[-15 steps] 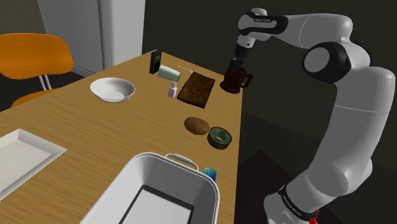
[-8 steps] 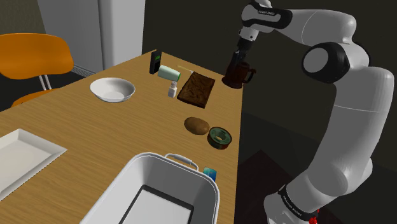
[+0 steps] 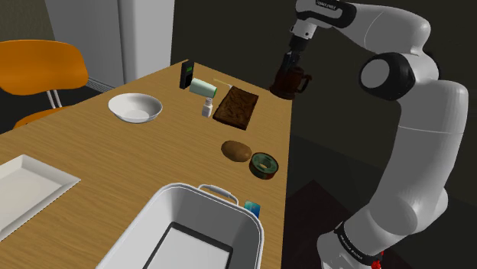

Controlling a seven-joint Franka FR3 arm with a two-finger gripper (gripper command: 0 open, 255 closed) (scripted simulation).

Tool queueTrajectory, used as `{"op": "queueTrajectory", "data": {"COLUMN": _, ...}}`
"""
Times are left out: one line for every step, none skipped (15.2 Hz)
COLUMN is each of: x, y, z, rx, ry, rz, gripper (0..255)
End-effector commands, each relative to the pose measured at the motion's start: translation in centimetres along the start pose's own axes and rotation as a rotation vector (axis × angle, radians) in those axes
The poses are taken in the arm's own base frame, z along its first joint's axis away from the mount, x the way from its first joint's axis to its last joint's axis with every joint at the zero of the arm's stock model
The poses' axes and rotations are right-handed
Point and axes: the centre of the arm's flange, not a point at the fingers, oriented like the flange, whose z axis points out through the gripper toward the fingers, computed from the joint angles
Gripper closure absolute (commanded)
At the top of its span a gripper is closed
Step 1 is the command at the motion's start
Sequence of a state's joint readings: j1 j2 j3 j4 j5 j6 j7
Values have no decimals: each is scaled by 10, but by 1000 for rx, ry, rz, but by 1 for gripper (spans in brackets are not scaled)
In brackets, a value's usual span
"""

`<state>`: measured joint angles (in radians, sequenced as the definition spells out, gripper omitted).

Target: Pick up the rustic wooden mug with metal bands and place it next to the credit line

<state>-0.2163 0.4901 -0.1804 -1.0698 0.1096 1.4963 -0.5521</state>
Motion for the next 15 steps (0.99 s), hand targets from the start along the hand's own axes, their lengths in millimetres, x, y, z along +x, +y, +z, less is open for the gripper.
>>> {"op": "queueTrajectory", "data": {"x": 0, "y": 0, "z": -11, "rx": -1, "ry": 2, "rz": 0, "gripper": 255}}
{"op": "queueTrajectory", "data": {"x": 0, "y": 0, "z": -16, "rx": -1, "ry": 2, "rz": 0, "gripper": 255}}
{"op": "queueTrajectory", "data": {"x": 0, "y": -1, "z": -22, "rx": -1, "ry": 2, "rz": 0, "gripper": 255}}
{"op": "queueTrajectory", "data": {"x": 0, "y": -1, "z": -27, "rx": -1, "ry": 2, "rz": 0, "gripper": 255}}
{"op": "queueTrajectory", "data": {"x": -1, "y": -1, "z": -32, "rx": -1, "ry": 2, "rz": 0, "gripper": 255}}
{"op": "queueTrajectory", "data": {"x": -1, "y": -1, "z": -37, "rx": -1, "ry": 2, "rz": 0, "gripper": 255}}
{"op": "queueTrajectory", "data": {"x": -1, "y": -2, "z": -42, "rx": -1, "ry": 2, "rz": 0, "gripper": 255}}
{"op": "queueTrajectory", "data": {"x": -4, "y": -14, "z": -41, "rx": -1, "ry": 2, "rz": 0, "gripper": 255}}
{"op": "queueTrajectory", "data": {"x": -7, "y": -27, "z": -41, "rx": -1, "ry": 2, "rz": 0, "gripper": 255}}
{"op": "queueTrajectory", "data": {"x": -10, "y": -40, "z": -40, "rx": -1, "ry": 2, "rz": 0, "gripper": 255}}
{"op": "queueTrajectory", "data": {"x": -13, "y": -53, "z": -39, "rx": -1, "ry": 2, "rz": 0, "gripper": 255}}
{"op": "queueTrajectory", "data": {"x": -16, "y": -66, "z": -39, "rx": -1, "ry": 2, "rz": 0, "gripper": 255}}
{"op": "queueTrajectory", "data": {"x": -19, "y": -79, "z": -38, "rx": -1, "ry": 2, "rz": 0, "gripper": 255}}
{"op": "queueTrajectory", "data": {"x": -22, "y": -91, "z": -37, "rx": -1, "ry": 2, "rz": 0, "gripper": 255}}
{"op": "queueTrajectory", "data": {"x": -25, "y": -104, "z": -36, "rx": -1, "ry": 2, "rz": 0, "gripper": 255}}
